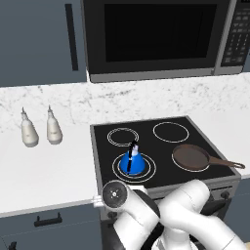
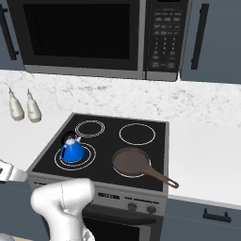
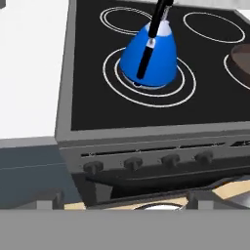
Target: Pick the kettle from the counter and place it on a stove burner. Then turn the burner on.
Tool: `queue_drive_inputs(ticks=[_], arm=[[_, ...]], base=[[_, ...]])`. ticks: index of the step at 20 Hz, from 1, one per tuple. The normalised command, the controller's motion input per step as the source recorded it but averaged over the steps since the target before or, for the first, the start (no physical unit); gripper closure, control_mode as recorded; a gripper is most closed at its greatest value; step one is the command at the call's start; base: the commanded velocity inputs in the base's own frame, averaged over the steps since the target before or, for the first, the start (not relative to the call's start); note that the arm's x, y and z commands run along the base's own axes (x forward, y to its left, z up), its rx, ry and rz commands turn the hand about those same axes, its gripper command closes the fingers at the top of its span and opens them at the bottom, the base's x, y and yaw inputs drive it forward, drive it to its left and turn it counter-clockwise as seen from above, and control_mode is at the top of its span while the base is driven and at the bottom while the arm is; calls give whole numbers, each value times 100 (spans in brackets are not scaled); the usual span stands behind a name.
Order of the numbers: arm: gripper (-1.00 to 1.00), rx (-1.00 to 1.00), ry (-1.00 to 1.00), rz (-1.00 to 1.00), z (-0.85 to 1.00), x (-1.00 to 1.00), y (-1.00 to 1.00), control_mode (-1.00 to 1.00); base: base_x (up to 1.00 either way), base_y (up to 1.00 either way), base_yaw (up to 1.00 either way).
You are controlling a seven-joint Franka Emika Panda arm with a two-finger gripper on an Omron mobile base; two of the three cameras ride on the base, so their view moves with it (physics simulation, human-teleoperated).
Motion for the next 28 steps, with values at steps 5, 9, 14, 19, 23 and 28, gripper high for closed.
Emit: queue_drive_inputs(ticks=[5, 9, 14, 19, 23, 28], arm=[[-100, -20, -4, 25, -56, -37, 84, -100], [-100, -1, -27, 1, -37, 2, 0, -100], [-100, -6, -41, 2, -55, 1, -6, -100], [-100, 0, -42, 0, -29, 1, -13, -100], [-100, 0, -22, 0, -19, 47, -19, -100], [-100, 0, -12, 2, -27, 50, -7, -100]], base=[[0, 0, 0], [0, 0, 0], [0, 0, 0], [0, 0, 0], [0, 0, 0], [0, 0, 0]])
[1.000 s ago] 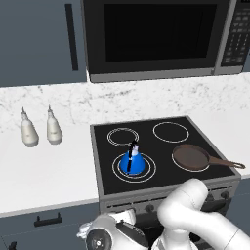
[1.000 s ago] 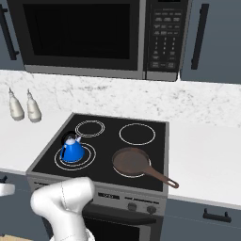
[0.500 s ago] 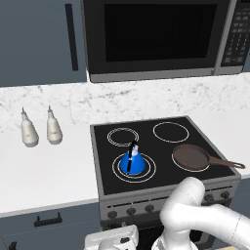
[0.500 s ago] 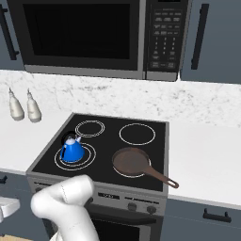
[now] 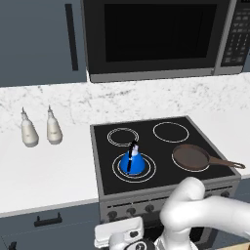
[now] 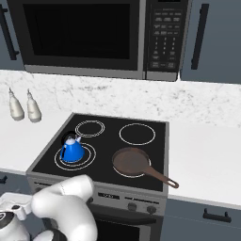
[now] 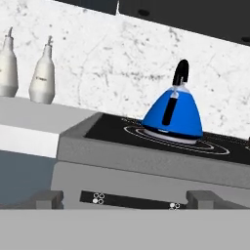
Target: Pick the kettle from the counter and place it on a stove burner. Then turn the burner on.
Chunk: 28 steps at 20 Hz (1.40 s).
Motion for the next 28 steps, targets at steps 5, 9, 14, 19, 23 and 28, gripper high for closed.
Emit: queue_drive_inputs(ticks=[5, 9, 14, 19, 23, 28], arm=[[-100, 0, -18, 0, -38, 15, 0, -100], [-100, 0, -18, 0, -43, 13, 3, -100], [-100, 0, -14, 0, -17, 20, 3, -100], [-100, 0, -2, 0, -50, 0, 22, -100], [-100, 11, 0, 0, -17, 0, 8, -100], [-100, 1, 0, 0, -2, 15, -1, -100]], base=[[0, 0, 0], [0, 0, 0], [0, 0, 0], [0, 0, 0], [0, 0, 0], [0, 0, 0]])
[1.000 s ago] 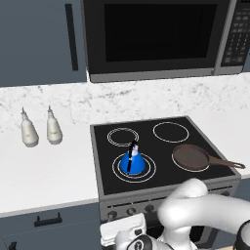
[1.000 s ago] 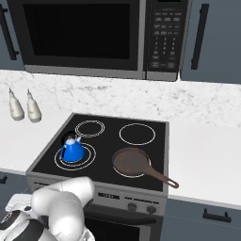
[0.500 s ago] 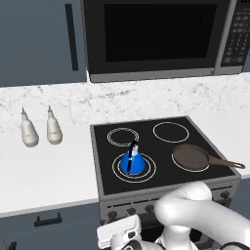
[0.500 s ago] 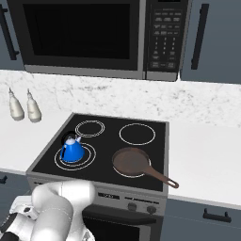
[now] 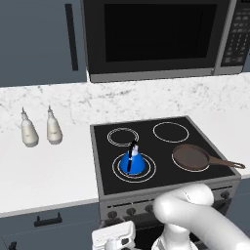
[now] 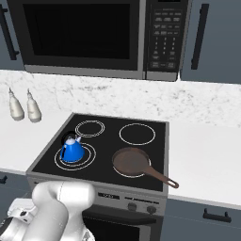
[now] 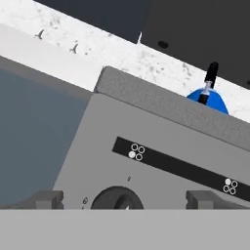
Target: Pick the kettle from the counter and place it on a stove burner. Then turn the burner on.
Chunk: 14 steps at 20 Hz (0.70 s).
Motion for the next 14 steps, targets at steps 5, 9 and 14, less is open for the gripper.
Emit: queue_drive_inputs(ticks=[5, 9, 14], arm=[[-100, 0, 0, 0, -10, 15, 0, -100], [-100, 0, 0, 0, -15, 23, 0, -100], [-100, 0, 0, 0, -16, 27, 0, -100]], base=[[0, 0, 0], [0, 0, 0], [0, 0, 0]])
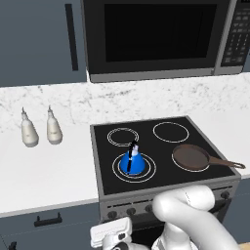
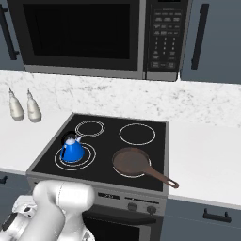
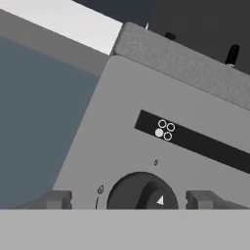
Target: Pick the kettle from the counter and place it on a stove burner. Then turn the burner on.
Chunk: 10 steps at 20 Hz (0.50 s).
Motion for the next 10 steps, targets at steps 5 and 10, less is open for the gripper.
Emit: queue_drive_inputs(ticks=[5, 10], arm=[[-100, 0, 0, 0, -15, 11, 0, -100], [-100, 2, 0, 2, 0, 0, -18, -100]], base=[[0, 0, 0], [0, 0, 0]])
